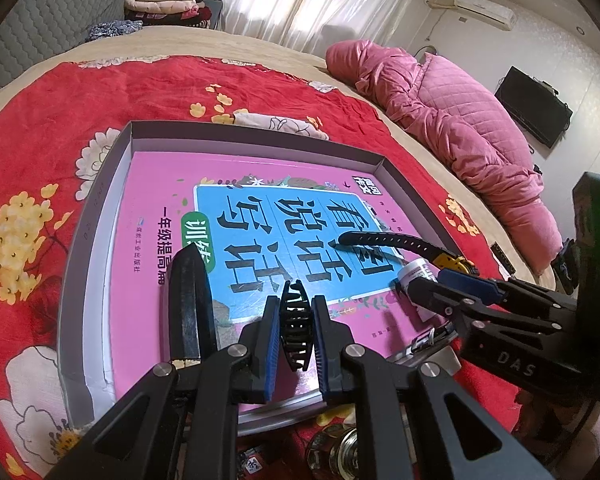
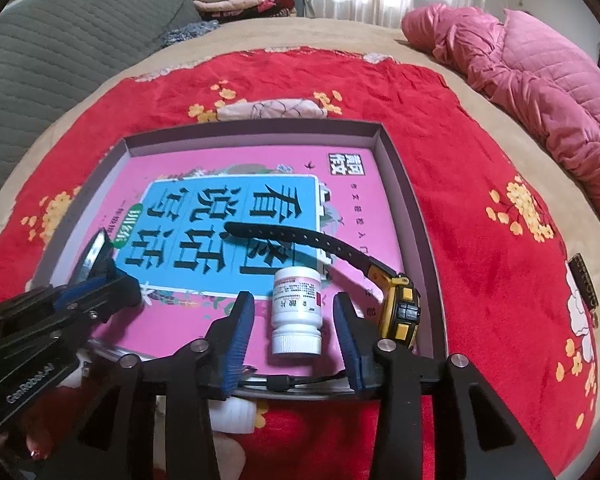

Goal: Organize rigid objects

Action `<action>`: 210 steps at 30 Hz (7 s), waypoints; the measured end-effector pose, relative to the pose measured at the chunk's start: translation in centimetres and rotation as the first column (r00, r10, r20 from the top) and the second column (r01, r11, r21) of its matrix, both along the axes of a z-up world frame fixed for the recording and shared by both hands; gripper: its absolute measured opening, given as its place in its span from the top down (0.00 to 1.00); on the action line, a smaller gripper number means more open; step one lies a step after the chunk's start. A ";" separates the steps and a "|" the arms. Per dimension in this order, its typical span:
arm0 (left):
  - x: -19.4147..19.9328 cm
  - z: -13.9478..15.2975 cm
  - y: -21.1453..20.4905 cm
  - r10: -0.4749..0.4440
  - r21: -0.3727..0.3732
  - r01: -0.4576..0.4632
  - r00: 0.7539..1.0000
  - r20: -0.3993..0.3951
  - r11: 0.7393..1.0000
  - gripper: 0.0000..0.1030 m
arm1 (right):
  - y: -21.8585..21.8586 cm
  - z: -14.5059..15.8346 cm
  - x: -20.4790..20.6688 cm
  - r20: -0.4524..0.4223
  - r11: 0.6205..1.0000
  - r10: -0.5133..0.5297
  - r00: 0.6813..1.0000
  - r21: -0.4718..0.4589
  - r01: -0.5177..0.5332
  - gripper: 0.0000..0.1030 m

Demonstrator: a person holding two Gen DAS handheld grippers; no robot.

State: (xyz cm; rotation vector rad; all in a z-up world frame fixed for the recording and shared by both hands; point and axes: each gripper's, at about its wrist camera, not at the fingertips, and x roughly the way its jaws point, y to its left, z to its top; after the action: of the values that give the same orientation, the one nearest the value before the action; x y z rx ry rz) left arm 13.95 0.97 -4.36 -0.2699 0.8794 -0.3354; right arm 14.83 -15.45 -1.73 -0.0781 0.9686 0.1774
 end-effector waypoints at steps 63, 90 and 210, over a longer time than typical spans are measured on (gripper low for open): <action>-0.7 2.9 2.5 0.062 -0.069 -0.057 0.996 0.064 0.996 0.56 | -0.6 2.0 -1.6 0.050 1.000 -0.016 0.999 -0.019 0.017 0.37; -2.9 5.2 3.0 0.101 0.028 -0.106 0.983 0.151 0.994 0.38 | -1.2 4.0 -3.3 0.121 1.000 0.000 0.993 0.003 0.000 0.29; -12.0 3.7 -1.8 0.067 0.228 -0.052 0.996 -0.060 0.972 0.37 | -0.7 2.7 -11.0 0.049 0.980 0.122 0.991 0.151 -0.128 0.27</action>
State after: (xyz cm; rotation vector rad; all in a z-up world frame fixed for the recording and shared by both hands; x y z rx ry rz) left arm 1.92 -0.83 -0.68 -0.0961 0.9654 -0.1686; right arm 3.82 -16.13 1.00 -0.0007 0.9076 0.3643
